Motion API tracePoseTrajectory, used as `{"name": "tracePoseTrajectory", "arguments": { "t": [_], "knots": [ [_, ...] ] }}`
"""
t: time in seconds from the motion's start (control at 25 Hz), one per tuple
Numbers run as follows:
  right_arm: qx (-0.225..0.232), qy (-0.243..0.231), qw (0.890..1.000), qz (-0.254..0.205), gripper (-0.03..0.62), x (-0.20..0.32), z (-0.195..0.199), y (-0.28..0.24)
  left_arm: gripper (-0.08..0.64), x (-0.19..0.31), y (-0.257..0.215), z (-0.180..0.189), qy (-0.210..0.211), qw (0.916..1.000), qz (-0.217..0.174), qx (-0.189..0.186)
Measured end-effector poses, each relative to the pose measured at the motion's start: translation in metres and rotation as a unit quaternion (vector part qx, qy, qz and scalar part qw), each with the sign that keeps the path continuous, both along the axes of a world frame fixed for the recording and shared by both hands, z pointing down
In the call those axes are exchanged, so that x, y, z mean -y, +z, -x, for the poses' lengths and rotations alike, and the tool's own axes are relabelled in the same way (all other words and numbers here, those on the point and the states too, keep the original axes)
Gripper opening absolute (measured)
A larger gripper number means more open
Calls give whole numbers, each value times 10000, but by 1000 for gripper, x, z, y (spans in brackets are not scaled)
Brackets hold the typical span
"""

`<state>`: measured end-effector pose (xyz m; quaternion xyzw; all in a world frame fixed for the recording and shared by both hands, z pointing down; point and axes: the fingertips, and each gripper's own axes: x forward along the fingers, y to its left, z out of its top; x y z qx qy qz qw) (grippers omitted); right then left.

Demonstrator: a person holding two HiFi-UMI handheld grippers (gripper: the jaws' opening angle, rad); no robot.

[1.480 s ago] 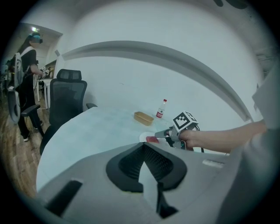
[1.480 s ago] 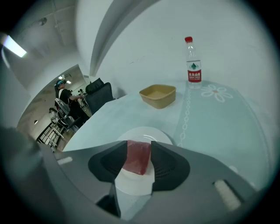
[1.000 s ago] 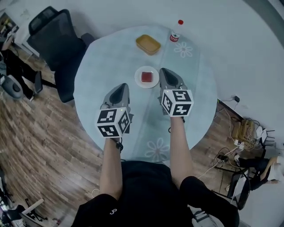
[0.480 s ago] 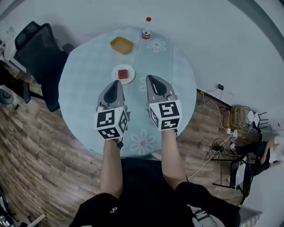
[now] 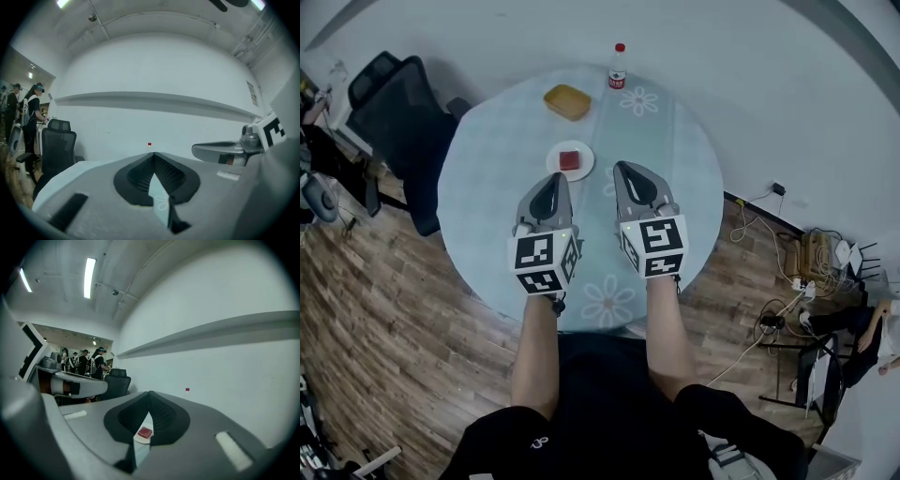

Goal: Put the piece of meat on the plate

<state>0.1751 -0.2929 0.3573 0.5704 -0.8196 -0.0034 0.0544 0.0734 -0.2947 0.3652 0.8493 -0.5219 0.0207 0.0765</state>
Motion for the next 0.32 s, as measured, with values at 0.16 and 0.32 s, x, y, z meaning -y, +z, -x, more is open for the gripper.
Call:
{"name": "tracePoseTrajectory", "arguments": {
  "t": [0.16, 0.32],
  "knots": [
    [52, -16, 10000, -38, 9, 3, -3, 0, -5, 2, 3, -4, 11, 9999, -10, 171],
    [76, -68, 9999, -98, 9, 5, -12, -3, -5, 4, 4, -14, 9, 9997, -6, 251]
  ]
}}
